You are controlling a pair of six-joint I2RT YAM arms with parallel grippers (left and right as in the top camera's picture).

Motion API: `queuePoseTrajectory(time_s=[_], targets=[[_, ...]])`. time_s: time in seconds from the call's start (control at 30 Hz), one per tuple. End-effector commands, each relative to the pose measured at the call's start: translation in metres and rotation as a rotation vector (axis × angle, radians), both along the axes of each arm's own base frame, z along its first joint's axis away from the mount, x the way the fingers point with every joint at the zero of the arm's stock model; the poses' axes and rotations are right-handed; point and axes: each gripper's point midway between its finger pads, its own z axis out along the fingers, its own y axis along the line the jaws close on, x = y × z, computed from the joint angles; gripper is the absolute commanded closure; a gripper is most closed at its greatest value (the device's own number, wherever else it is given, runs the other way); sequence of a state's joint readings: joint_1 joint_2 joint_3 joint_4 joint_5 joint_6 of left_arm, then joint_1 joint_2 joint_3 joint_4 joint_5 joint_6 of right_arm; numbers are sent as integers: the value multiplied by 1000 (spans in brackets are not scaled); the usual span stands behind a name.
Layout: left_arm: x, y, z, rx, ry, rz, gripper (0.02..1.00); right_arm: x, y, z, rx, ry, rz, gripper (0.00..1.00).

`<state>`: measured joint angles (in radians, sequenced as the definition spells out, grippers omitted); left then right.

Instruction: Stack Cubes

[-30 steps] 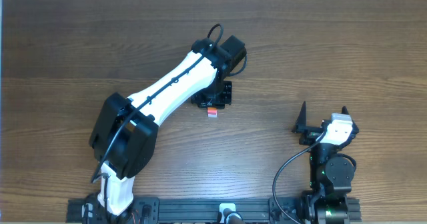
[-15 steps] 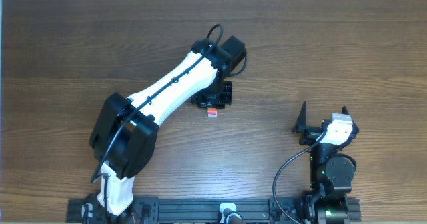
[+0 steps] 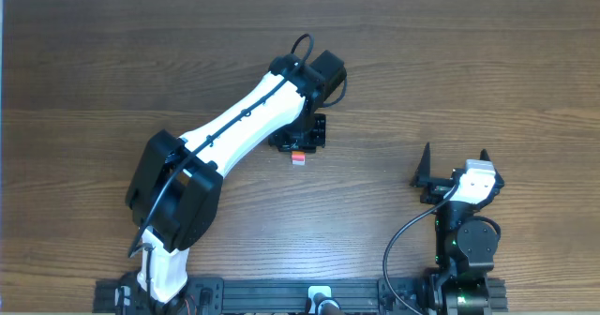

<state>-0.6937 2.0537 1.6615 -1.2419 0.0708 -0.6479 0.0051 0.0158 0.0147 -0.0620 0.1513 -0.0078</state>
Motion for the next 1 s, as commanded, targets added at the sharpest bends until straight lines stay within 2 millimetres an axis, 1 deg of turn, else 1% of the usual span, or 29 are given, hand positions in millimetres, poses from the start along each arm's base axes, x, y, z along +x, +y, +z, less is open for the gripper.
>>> queuePoseTrajectory(time_s=[0.03, 0.47, 0.73, 1.0], targets=[[-3, 2, -10, 26, 18, 7, 899, 0, 1, -2, -5, -3, 5, 9], [-2, 3, -11, 35, 15, 5, 899, 0, 1, -2, -4, -3, 5, 9], [-3, 4, -16, 44, 25, 4, 899, 0, 1, -2, -4, -3, 5, 7], [-3, 4, -16, 47, 23, 4, 877, 0, 1, -2, -4, -3, 5, 9]])
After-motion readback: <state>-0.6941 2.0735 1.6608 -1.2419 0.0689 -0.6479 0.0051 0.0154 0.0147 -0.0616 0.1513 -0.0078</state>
